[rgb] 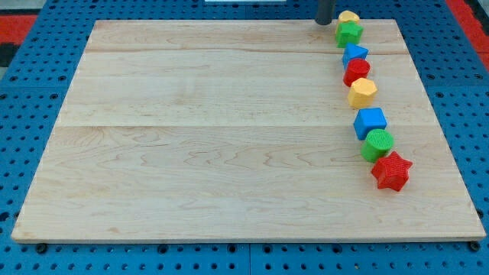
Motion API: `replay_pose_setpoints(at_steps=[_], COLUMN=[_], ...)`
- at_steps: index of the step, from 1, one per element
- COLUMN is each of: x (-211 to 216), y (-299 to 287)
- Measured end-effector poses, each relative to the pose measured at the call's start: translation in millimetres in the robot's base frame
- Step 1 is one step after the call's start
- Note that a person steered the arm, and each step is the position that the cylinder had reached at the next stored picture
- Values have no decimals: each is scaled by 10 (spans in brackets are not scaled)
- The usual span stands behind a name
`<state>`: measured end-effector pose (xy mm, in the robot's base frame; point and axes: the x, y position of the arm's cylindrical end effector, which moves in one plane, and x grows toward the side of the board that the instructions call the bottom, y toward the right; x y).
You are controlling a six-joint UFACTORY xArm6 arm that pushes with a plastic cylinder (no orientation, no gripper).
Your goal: Move the arm close to green star
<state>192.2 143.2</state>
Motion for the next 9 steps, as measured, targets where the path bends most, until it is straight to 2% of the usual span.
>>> replay_pose_setpoints(at_steps=[2, 3, 4, 8, 9], x=[3, 232, 817, 3755, 4258], y=[21, -132, -189, -195, -162])
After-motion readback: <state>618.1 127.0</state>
